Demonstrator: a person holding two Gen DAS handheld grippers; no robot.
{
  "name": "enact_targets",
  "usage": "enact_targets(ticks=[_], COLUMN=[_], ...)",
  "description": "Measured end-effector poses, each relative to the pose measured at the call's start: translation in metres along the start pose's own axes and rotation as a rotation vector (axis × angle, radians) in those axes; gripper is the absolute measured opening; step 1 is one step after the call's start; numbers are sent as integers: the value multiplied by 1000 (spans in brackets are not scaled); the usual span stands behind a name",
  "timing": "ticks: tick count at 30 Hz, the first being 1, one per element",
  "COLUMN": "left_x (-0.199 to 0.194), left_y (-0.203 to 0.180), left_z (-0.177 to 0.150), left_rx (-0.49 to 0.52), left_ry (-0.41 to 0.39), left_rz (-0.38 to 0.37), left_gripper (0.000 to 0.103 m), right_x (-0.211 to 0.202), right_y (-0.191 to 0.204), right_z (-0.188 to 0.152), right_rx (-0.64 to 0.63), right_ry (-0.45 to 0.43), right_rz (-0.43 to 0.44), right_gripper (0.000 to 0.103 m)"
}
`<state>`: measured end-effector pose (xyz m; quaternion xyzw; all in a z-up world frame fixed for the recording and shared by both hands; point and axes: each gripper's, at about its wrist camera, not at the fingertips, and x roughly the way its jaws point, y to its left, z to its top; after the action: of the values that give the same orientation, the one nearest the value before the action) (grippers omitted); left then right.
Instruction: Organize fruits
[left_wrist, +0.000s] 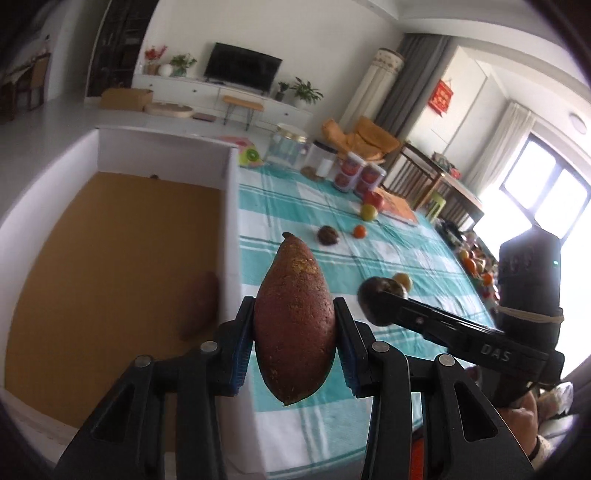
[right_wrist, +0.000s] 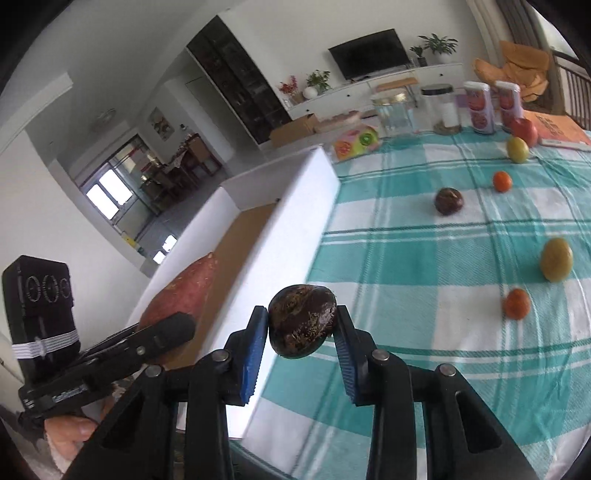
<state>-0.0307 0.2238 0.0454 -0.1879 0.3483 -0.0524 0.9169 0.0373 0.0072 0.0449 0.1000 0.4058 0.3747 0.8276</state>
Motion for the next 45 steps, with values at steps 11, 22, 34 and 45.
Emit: enact_targets(ticks=[11,22,34,45], left_x=[-9,9,121,219], left_y=[130,41,-145,-138], left_z=[-25,-4,-49,-66], left_rx=[-165,-21,287,406], left_ry=[43,-62,164,195], left_rz=[426,250,-94,140], left_gripper=[46,87,94,94], right_x=[105,2,-119,-101], right_y=[108,-9,-229,-233], right_z=[-25,-22,-81,-84], right_rx=[-237,-172,404,407], right_ry=[221,-69,-253,-197], right_rz=[117,-211,-551,-594], right_gripper=[38,76,78,79])
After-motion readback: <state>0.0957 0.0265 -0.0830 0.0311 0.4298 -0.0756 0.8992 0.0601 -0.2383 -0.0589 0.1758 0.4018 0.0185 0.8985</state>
